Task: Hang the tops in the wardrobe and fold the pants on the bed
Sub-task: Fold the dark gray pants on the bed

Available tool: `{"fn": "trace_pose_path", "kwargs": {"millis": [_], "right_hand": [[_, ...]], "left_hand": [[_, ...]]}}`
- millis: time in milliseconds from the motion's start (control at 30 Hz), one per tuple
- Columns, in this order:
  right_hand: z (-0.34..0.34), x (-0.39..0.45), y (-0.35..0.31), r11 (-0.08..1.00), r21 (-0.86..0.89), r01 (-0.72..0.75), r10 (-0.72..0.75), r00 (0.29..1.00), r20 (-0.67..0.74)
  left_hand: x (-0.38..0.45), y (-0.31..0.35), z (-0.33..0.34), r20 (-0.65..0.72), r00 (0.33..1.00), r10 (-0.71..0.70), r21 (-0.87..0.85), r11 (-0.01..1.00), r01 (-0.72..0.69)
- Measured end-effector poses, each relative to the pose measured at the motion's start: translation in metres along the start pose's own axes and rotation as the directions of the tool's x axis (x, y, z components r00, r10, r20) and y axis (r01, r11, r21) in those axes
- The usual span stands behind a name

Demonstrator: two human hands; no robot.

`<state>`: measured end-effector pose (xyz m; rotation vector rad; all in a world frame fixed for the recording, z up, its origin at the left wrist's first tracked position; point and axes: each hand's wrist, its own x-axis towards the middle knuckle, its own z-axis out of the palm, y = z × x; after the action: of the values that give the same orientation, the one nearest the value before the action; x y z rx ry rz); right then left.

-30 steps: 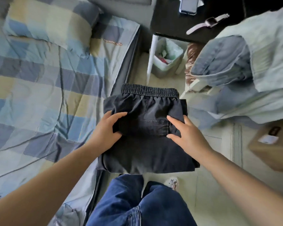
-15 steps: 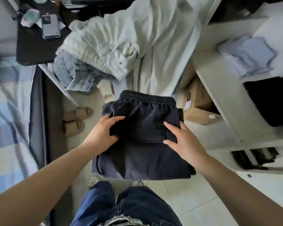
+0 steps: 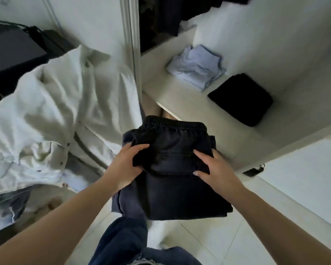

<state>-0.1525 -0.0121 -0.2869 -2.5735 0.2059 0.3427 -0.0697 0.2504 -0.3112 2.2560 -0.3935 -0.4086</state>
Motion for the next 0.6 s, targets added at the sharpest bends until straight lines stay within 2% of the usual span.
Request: {"fn": "trace_pose_path", "kwargs": {"millis": [167,300,600], "right_hand": [[-0.016,0.034,-0.004,0.987,0.006,-0.159,0.158,0.982,-0.105],[-0.026,0.061,-0.009,0.966,0.038,-0.255,0.257,0.944,-0.205],[-0.057,0.131,0.007,0.950,0.072,-0.305,0.312,0.901,-0.302]], "left_hand": [[0.081,0.009,-0.021,0.112,0.986,0.126,-0.022,0.992,-0.125],[0.141,0.023,-0.029,0.157,0.977,0.144,-0.005,0.989,-0.145],[0.251,0.054,-0.032,0.260,0.941,0.216,0.007,0.974,-0.225]]}}
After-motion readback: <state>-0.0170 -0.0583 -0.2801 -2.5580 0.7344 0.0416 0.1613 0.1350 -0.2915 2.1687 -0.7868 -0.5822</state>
